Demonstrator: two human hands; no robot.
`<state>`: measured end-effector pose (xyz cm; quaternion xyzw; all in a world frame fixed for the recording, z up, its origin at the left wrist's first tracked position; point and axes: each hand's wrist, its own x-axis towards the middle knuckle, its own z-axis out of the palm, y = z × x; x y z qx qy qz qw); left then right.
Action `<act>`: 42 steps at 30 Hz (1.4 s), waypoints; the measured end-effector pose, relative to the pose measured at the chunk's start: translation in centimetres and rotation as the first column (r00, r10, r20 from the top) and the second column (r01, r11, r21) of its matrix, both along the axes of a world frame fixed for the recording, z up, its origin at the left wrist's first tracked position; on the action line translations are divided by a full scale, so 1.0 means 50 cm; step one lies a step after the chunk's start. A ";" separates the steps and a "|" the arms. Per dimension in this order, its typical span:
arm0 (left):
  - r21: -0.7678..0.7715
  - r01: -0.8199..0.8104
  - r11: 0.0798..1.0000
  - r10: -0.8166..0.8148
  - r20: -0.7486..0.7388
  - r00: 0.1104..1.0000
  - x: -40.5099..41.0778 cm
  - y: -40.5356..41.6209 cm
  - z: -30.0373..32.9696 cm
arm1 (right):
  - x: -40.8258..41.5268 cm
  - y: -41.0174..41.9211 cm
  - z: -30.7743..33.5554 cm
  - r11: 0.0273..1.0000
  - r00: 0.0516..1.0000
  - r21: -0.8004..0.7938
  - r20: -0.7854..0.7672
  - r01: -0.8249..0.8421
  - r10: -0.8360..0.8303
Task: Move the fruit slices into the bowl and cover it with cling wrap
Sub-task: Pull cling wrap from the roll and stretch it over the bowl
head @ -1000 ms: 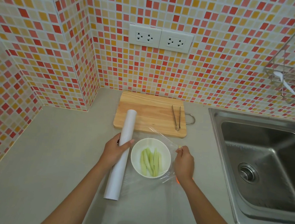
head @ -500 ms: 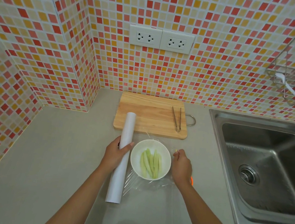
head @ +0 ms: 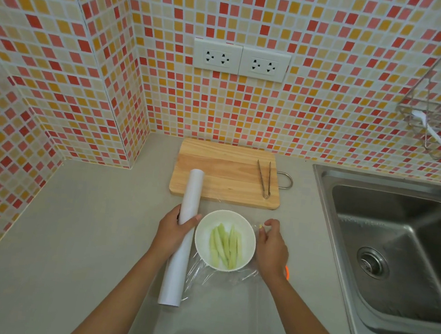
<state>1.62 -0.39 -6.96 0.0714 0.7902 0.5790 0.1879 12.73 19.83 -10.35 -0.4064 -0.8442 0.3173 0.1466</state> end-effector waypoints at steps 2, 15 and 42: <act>0.002 -0.003 1.000 0.003 0.002 1.000 0.000 -0.001 0.001 | 0.003 0.000 -0.002 0.999 0.996 -0.004 -0.089 -0.033 0.032; 0.005 0.006 1.000 -0.006 -0.004 1.000 0.001 -0.004 0.009 | 0.005 0.003 -0.004 0.992 0.978 -0.122 -0.210 -0.042 0.015; -0.008 0.012 1.000 -0.012 -0.001 1.000 -0.007 -0.011 0.001 | -0.029 -0.042 0.020 0.986 0.996 0.143 0.039 -0.087 0.082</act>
